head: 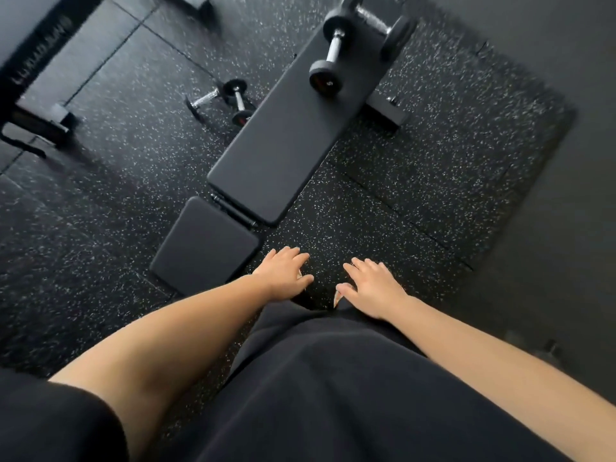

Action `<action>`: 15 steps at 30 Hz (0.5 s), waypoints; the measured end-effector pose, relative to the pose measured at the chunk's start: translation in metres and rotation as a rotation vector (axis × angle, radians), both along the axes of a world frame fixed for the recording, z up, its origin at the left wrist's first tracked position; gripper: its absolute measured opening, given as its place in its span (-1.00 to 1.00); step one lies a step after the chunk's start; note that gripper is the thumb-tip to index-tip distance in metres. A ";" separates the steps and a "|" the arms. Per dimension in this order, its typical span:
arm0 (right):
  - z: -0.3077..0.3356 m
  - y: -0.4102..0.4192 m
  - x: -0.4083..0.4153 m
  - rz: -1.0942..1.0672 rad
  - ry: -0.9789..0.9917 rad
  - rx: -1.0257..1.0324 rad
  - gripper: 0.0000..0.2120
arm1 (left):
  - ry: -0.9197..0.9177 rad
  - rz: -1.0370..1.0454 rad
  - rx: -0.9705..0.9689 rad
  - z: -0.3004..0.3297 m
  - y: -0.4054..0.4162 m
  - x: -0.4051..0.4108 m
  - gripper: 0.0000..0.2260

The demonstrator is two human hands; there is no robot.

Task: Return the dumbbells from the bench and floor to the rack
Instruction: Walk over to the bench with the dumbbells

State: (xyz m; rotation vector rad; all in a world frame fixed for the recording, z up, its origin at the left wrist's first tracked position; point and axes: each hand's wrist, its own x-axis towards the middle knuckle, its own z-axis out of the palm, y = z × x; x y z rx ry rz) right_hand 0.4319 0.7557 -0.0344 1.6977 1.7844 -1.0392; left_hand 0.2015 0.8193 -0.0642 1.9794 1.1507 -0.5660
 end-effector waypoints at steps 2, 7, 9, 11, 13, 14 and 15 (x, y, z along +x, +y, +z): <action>-0.001 0.013 0.005 -0.033 0.008 0.013 -0.29 | 0.007 -0.031 -0.018 0.001 0.020 0.006 -0.39; -0.001 0.049 0.023 -0.076 0.017 0.007 -0.31 | 0.012 -0.061 -0.034 0.003 0.061 0.030 -0.41; -0.002 0.066 0.033 -0.075 0.024 0.010 -0.32 | 0.016 -0.066 -0.033 0.005 0.076 0.042 -0.41; -0.004 0.087 0.046 -0.074 0.041 0.009 -0.32 | 0.024 -0.055 -0.033 0.005 0.092 0.057 -0.40; -0.006 0.110 0.063 -0.078 0.063 0.007 -0.33 | 0.035 -0.037 -0.031 0.006 0.111 0.073 -0.41; -0.006 0.123 0.073 -0.078 0.075 0.011 -0.33 | 0.044 -0.025 -0.029 0.006 0.122 0.082 -0.40; -0.007 0.136 0.084 -0.073 0.088 0.017 -0.33 | 0.056 -0.006 -0.030 0.006 0.133 0.090 -0.40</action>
